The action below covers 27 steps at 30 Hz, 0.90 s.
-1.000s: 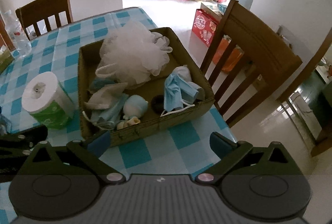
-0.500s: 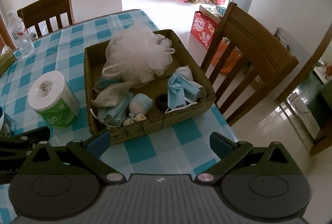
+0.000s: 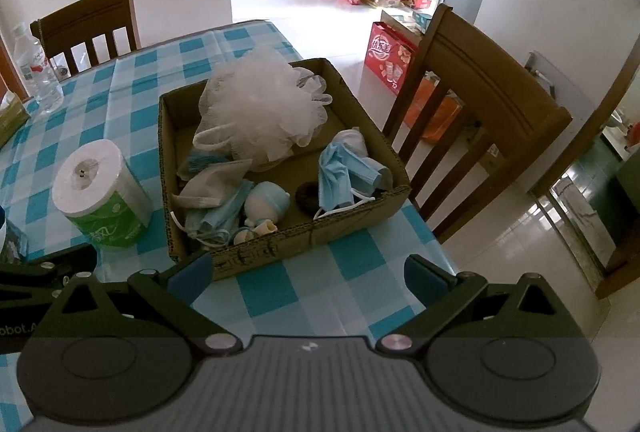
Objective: Organize soft objects
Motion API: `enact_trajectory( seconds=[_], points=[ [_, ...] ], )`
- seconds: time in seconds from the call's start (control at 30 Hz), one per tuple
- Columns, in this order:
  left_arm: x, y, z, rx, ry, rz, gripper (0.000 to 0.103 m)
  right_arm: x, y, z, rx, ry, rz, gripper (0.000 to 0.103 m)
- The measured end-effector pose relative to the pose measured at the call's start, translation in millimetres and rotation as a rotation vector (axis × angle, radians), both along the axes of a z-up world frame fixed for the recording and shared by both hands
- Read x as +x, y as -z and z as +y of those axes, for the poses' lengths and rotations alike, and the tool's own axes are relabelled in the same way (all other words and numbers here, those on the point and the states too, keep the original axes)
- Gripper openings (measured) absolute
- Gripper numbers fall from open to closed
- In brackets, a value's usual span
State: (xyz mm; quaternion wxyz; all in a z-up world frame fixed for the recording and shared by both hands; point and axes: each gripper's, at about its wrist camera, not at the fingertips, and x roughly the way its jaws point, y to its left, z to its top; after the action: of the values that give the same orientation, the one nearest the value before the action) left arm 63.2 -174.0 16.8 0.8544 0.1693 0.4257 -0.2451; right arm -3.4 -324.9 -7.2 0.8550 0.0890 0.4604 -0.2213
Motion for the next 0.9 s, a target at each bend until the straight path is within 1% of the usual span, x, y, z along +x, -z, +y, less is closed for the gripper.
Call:
enact_trajectory(
  seconds=[0.53, 0.9],
  points=[
    [-0.9, 0.7, 0.2, 0.0, 0.001, -0.001, 0.099, -1.6, -0.7, 0.1, -0.001, 0.002, -0.002, 0.103],
    [-1.3, -6.2, -2.8, 0.0, 0.003, -0.004, 0.099, -2.6, -2.9, -0.4, -0.003, 0.007, -0.004, 0.103]
  ],
)
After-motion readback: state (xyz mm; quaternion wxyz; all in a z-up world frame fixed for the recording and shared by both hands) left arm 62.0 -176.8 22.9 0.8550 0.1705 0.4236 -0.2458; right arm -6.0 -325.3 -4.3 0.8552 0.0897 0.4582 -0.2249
